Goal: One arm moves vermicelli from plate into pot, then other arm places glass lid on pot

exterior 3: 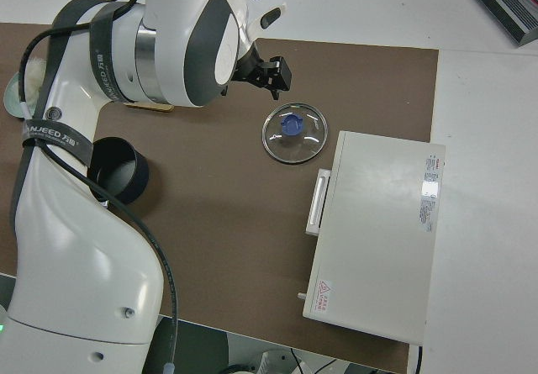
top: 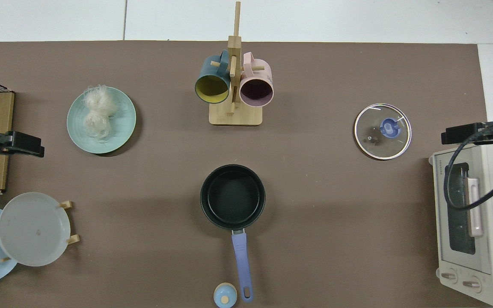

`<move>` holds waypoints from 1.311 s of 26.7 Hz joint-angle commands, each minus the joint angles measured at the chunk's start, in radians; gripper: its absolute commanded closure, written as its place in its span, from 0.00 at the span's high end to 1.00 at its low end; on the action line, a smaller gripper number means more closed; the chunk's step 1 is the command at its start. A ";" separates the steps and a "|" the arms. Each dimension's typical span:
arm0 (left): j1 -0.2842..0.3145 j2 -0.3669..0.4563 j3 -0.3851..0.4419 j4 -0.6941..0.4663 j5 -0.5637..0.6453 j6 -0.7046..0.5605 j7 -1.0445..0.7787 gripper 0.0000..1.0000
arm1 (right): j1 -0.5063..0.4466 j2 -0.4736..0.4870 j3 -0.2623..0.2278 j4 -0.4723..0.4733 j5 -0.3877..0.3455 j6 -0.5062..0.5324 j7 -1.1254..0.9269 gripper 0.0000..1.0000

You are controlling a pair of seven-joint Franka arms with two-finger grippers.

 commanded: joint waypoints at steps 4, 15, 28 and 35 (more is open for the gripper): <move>-0.009 -0.032 0.007 -0.039 -0.011 0.003 -0.015 1.00 | -0.006 -0.007 0.004 -0.012 0.020 0.000 0.015 1.00; -0.009 -0.031 0.007 -0.030 -0.011 -0.004 -0.025 1.00 | -0.006 -0.007 0.004 -0.010 0.020 0.000 0.015 1.00; -0.008 0.026 -0.008 0.044 0.002 0.009 -0.043 1.00 | -0.001 -0.010 0.007 0.005 0.006 0.013 0.018 1.00; -0.002 0.219 -0.009 0.269 0.012 -0.008 -0.035 1.00 | -0.012 -0.010 -0.004 0.008 0.078 -0.023 -0.025 1.00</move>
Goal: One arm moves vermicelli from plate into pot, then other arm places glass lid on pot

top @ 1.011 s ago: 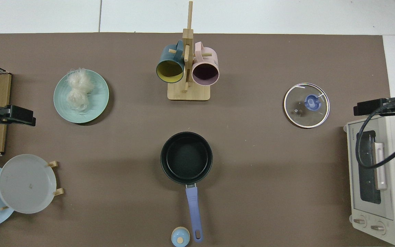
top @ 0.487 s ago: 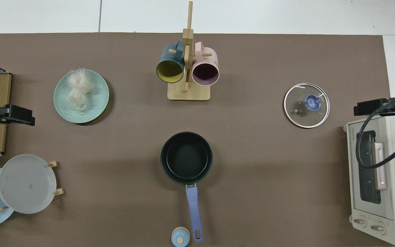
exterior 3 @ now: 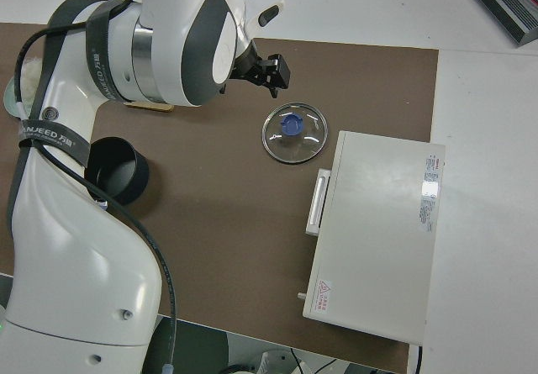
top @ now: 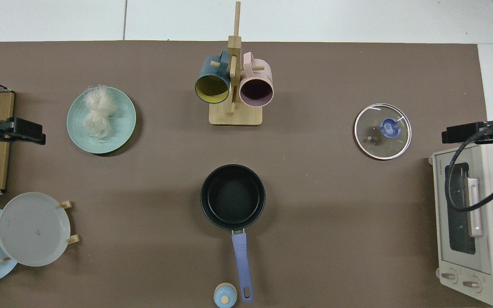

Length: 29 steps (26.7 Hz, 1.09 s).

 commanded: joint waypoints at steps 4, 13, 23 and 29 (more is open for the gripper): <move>0.004 0.265 -0.002 0.278 0.043 0.001 0.002 1.00 | -0.006 0.011 -0.006 0.018 0.062 -0.023 -0.007 1.00; 0.012 0.331 0.000 0.191 0.053 0.228 0.037 1.00 | -0.008 0.169 0.005 0.156 0.019 -0.027 -0.008 1.00; -0.009 0.345 -0.019 -0.086 0.041 0.594 0.031 1.00 | -0.005 0.327 0.008 0.203 -0.007 0.104 -0.013 1.00; -0.011 0.343 -0.026 -0.143 0.038 0.631 0.043 1.00 | 0.000 0.367 0.011 0.084 -0.009 0.288 -0.008 1.00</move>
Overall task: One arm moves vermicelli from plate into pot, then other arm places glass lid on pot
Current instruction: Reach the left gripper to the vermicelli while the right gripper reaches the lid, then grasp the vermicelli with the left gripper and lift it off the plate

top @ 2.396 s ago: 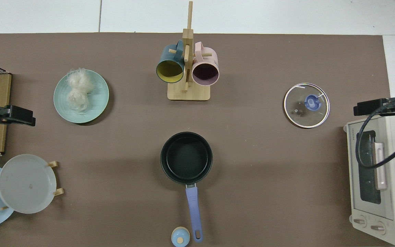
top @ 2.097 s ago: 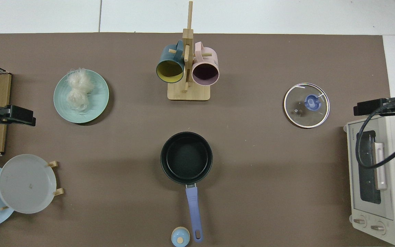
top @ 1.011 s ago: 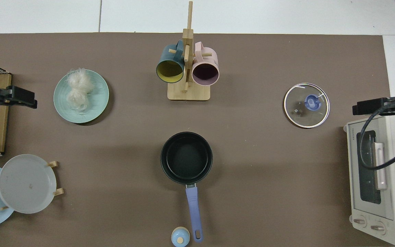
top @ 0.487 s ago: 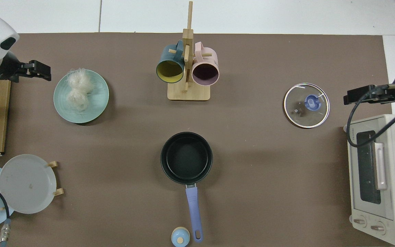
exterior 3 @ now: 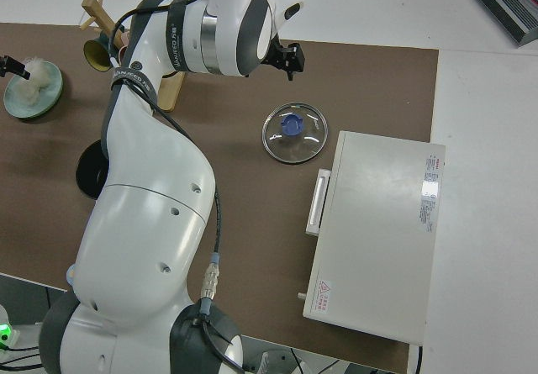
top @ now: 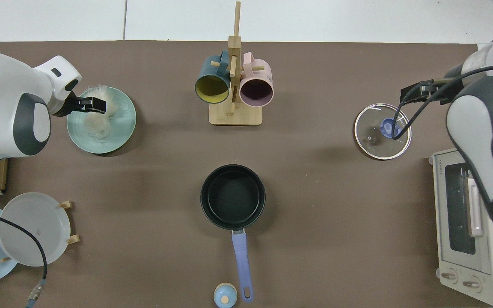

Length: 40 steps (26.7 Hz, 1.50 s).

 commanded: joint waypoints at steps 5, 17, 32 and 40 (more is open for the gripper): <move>-0.001 -0.031 0.002 -0.114 0.004 0.132 0.022 1.00 | 0.013 0.089 0.008 -0.086 -0.024 0.167 -0.014 1.00; -0.006 -0.005 -0.007 -0.136 0.002 0.201 0.028 0.97 | -0.010 0.165 0.008 -0.184 -0.024 0.310 -0.152 1.00; -0.006 -0.008 -0.006 -0.133 0.014 0.197 0.029 0.00 | -0.015 0.179 0.000 -0.221 -0.120 0.287 -0.217 1.00; -0.001 -0.057 -0.004 -0.128 0.017 0.181 0.028 0.00 | -0.015 0.182 0.002 -0.215 -0.114 0.238 -0.212 1.00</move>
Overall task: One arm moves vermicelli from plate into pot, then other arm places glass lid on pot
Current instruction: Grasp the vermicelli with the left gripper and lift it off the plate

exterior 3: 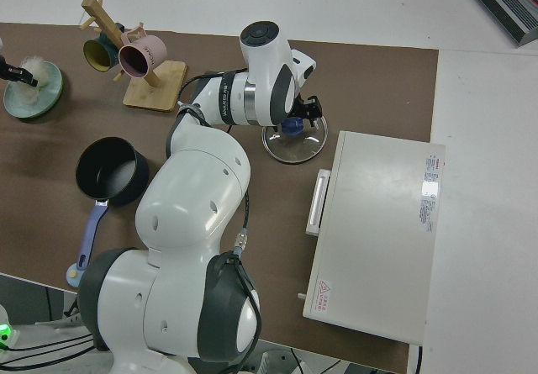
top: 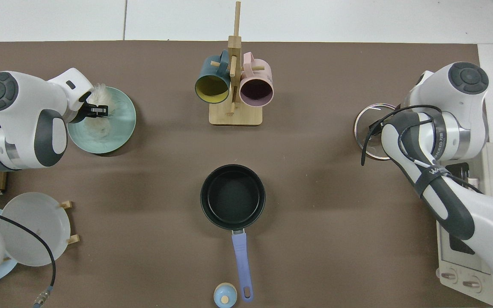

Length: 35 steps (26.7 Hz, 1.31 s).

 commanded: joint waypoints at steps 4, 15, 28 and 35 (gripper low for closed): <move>0.003 -0.109 0.008 -0.022 0.015 -0.061 0.009 0.00 | -0.006 -0.001 0.008 0.009 -0.005 -0.066 -0.026 1.00; 0.008 -0.321 0.025 -0.031 0.008 -0.365 0.112 0.00 | -0.002 0.032 0.008 0.051 -0.003 -0.106 -0.020 1.00; 0.005 -0.557 0.028 -0.120 0.000 -0.528 0.113 0.00 | -0.009 0.095 0.006 0.164 -0.006 -0.206 -0.022 1.00; 0.000 -0.571 -0.067 -0.148 -0.001 -0.512 -0.032 0.00 | -0.006 0.099 0.005 0.164 -0.006 -0.194 -0.019 0.96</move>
